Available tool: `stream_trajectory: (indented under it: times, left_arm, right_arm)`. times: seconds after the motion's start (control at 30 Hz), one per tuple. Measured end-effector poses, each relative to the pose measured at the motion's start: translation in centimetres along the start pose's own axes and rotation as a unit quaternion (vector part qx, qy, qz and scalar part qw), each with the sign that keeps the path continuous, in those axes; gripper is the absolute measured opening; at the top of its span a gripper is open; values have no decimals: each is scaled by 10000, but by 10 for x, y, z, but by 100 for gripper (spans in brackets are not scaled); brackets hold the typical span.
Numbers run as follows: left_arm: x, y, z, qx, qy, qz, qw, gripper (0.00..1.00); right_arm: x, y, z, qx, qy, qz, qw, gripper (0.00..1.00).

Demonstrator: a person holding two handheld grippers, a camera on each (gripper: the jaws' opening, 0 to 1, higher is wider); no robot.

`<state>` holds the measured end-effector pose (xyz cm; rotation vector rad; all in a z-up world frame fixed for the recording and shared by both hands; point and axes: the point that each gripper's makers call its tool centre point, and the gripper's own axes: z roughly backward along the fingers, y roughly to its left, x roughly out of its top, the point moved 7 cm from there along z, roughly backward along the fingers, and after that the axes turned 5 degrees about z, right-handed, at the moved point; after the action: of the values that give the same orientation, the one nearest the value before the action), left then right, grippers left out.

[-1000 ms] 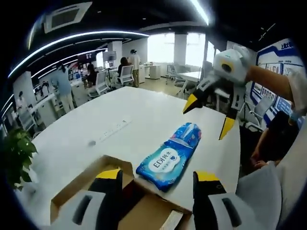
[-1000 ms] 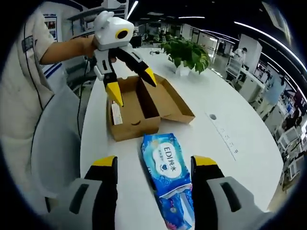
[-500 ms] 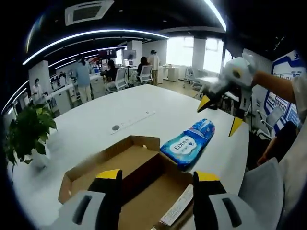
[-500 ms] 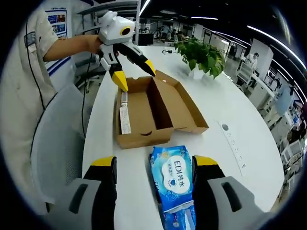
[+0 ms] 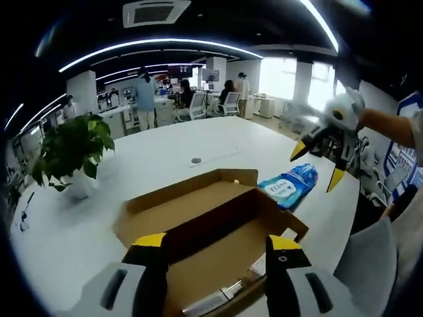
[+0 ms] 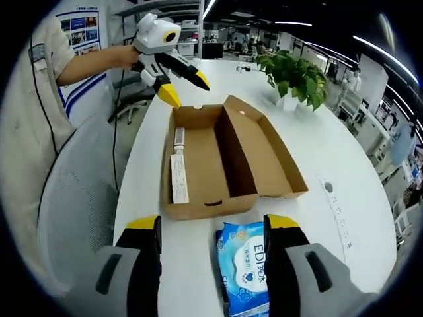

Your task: Operate the shoe box by opening the lid, removing the specified soft item, and placing it in the target area until the item is outside and the box remains undamaged.

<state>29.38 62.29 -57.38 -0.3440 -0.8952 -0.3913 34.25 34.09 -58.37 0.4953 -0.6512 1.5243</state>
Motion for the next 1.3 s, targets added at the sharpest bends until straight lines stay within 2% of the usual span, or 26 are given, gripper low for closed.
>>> stream_trajectory:
  times: [0.33,0.57,0.73,0.87,0.93,1.03,1.1,1.3]
  left_arm:
    - [-30,32,19,574,130,223,9980,57]
    - [-52,45,24,778,289,426,9956,54]
    - [-64,49,26,928,343,546,9936,48]
    - [-77,52,27,1053,394,807,9904,39]
    - [-85,59,27,1163,418,978,9875,36]
    - [-89,62,28,1284,362,1257,9831,28]
    - [-93,66,28,1340,366,1385,9806,27]
    - [-100,68,28,1456,434,1536,9764,22]
  right_arm:
    - [12,5,-28,219,52,242,9995,55]
    - [12,10,-48,435,194,396,9981,54]
    - [14,12,-60,552,236,453,9972,52]
    - [16,13,-72,630,303,516,9962,50]
    - [16,13,-77,660,344,560,9957,50]
    - [13,12,-86,729,446,611,9945,48]
    - [11,12,-90,767,507,625,9938,47]
    - [10,12,-102,918,609,605,9921,46]
